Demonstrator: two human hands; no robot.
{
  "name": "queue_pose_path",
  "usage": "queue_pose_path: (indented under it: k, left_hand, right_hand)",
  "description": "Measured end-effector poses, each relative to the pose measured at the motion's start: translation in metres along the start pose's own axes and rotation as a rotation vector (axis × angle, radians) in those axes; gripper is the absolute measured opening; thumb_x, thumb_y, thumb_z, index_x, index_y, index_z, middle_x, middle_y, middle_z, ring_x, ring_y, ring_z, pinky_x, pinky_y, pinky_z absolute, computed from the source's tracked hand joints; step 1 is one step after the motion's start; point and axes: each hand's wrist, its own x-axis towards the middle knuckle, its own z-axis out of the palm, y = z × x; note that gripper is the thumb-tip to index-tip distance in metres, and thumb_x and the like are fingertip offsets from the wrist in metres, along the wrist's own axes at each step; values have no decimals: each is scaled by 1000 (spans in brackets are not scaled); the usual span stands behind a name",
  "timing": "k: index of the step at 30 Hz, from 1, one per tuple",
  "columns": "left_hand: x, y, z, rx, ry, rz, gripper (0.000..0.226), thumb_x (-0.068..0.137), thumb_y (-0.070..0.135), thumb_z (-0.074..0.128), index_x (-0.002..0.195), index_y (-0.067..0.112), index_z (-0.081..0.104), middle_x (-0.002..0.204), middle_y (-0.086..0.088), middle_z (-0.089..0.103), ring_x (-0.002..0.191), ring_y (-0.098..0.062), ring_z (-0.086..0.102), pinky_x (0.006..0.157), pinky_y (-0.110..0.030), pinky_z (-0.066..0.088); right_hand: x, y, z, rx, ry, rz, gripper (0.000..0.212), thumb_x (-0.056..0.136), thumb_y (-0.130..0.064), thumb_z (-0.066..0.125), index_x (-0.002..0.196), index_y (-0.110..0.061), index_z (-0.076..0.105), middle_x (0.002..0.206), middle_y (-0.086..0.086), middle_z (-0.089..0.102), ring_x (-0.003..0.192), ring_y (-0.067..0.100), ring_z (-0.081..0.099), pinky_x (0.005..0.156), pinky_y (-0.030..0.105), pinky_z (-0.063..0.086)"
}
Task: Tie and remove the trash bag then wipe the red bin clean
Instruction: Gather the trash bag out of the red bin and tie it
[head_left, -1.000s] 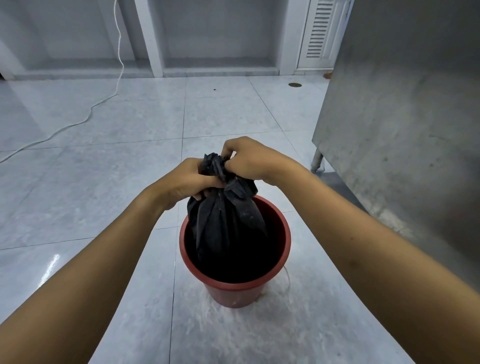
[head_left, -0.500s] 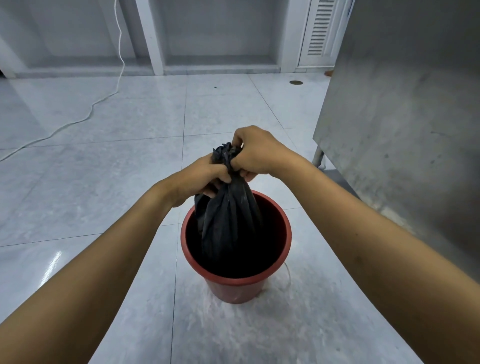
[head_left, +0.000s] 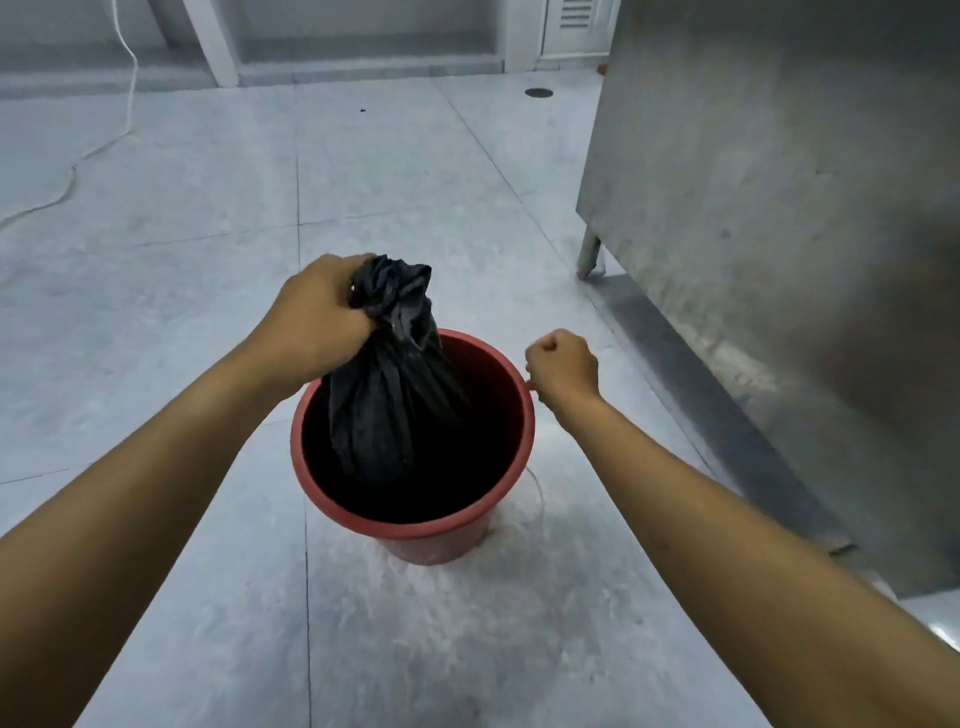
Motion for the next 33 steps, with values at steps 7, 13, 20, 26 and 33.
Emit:
queue_pose_path:
  k: [7, 13, 20, 26, 33]
  left_hand:
    - [5, 5, 13, -127, 32, -43, 26, 62, 18, 57, 88, 15, 60, 80, -4, 64, 71, -13, 54, 66, -32, 45]
    - [17, -2, 16, -277, 52, -110, 29, 74, -12, 64, 83, 15, 68, 70, 9, 69, 62, -1, 62, 55, -13, 50]
    - [27, -7, 24, -340, 22, -78, 42, 74, -19, 61, 75, 20, 75, 72, 6, 73, 65, -3, 67, 57, -17, 53]
    - [30, -9, 25, -339, -23, -101, 30, 69, -1, 62, 96, 12, 67, 93, -21, 70, 77, -22, 66, 69, -38, 52]
    - [22, -8, 13, -387, -84, -102, 34, 76, -9, 63, 80, 23, 76, 80, 6, 75, 72, -4, 69, 58, -15, 51]
  right_hand:
    - [-1, 91, 24, -519, -322, 83, 16, 84, -2, 44, 83, -4, 60, 90, 16, 69, 81, 33, 70, 77, 37, 57]
    - [6, 114, 55, -618, -391, 61, 19, 95, -8, 43, 98, -5, 61, 99, 12, 69, 87, 28, 68, 72, 33, 54]
    - [2, 127, 65, -593, -333, 300, 38, 95, -16, 45, 132, -7, 41, 118, 13, 63, 99, 29, 64, 76, 35, 54]
    - [-15, 139, 73, -444, -257, 372, 41, 98, -19, 42, 135, -7, 31, 117, 16, 62, 101, 32, 63, 87, 45, 55]
    - [-13, 144, 79, -202, -88, 566, 34, 91, -5, 52, 122, 7, 45, 110, 23, 65, 99, 38, 65, 77, 39, 52]
